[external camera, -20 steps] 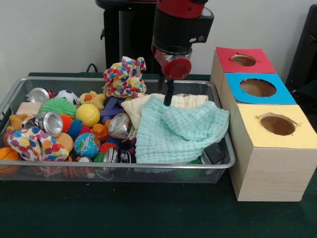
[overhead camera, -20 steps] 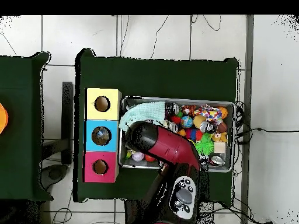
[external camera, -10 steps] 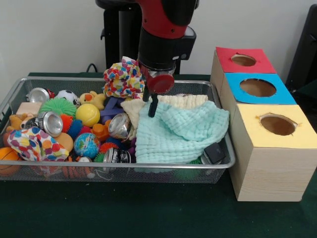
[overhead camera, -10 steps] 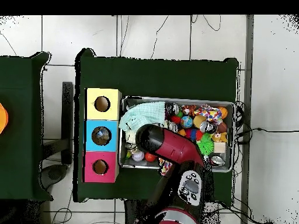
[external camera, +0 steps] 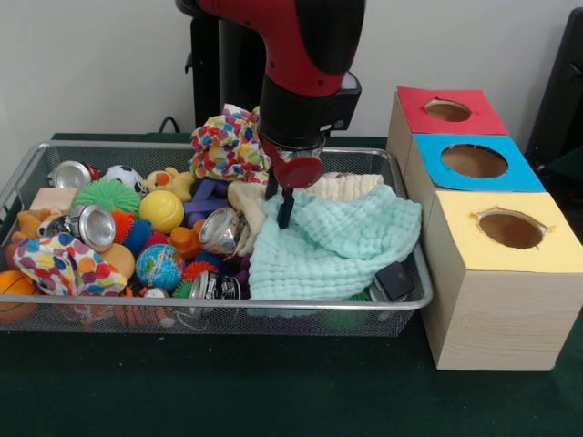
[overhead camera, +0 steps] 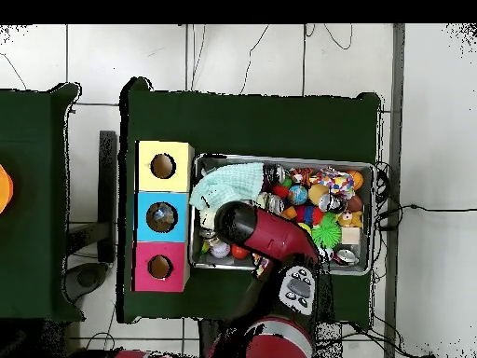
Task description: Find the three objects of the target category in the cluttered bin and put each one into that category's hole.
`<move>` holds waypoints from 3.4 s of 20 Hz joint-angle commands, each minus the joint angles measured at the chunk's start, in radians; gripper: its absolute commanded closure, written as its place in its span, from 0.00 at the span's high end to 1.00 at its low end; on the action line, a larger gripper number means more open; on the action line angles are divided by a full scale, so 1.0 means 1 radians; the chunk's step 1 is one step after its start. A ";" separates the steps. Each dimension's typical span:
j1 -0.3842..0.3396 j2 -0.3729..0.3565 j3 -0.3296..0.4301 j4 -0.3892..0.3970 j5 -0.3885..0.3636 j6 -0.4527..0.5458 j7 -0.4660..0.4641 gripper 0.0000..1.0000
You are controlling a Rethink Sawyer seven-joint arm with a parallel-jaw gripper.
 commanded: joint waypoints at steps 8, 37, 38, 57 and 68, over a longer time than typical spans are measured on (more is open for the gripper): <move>0.010 0.074 0.120 -0.050 -0.020 -0.072 0.045 1.00; 0.064 -0.191 -0.016 0.005 -0.104 0.206 -0.004 0.00; 0.064 -0.205 -0.017 0.007 -0.109 0.220 -0.007 0.00; -0.056 -0.462 0.001 0.003 -0.226 0.509 -0.187 0.00; -0.246 -0.583 0.063 -0.028 -0.341 0.622 -0.392 0.00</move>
